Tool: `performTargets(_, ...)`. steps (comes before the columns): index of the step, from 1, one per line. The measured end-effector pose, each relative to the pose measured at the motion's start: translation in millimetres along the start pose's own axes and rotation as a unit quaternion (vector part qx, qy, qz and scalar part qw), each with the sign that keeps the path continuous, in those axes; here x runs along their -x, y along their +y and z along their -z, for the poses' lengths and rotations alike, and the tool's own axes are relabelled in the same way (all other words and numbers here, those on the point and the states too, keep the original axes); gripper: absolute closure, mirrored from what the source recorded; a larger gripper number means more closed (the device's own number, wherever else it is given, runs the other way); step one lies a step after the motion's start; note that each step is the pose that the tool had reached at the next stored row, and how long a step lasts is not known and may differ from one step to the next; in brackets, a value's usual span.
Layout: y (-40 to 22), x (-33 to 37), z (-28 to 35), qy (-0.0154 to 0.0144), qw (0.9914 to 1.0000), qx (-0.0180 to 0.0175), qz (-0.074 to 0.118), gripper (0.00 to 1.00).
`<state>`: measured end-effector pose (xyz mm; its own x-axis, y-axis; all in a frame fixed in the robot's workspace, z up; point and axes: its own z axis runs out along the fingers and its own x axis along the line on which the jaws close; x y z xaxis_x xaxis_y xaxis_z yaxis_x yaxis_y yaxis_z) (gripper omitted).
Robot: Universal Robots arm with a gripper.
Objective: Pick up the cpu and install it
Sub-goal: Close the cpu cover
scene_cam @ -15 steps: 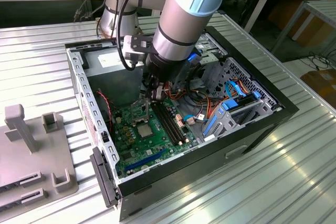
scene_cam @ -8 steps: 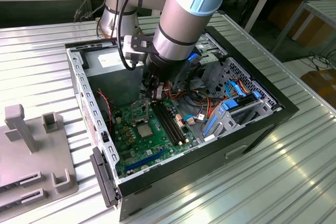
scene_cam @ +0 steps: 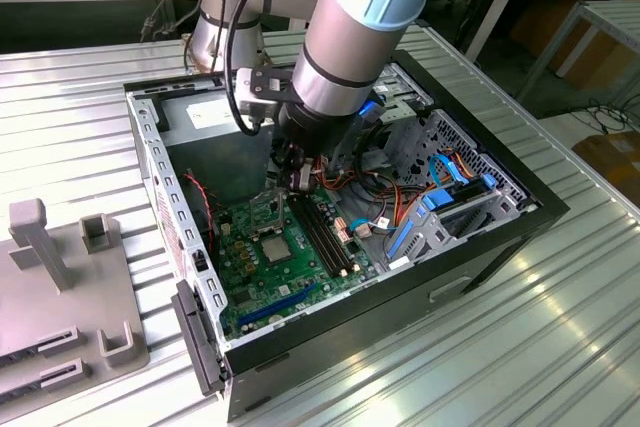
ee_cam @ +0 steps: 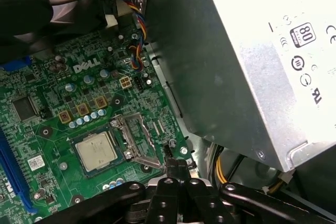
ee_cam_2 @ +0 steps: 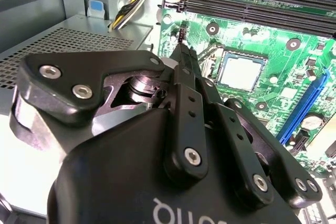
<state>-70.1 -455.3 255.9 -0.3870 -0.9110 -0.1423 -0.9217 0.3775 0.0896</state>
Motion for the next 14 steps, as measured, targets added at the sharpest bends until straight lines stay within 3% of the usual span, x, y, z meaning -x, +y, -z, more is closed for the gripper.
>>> performTargets(14,-0.9,-2.2,1.9,0.0002,0.99989,0.0025,0.014,0.89)
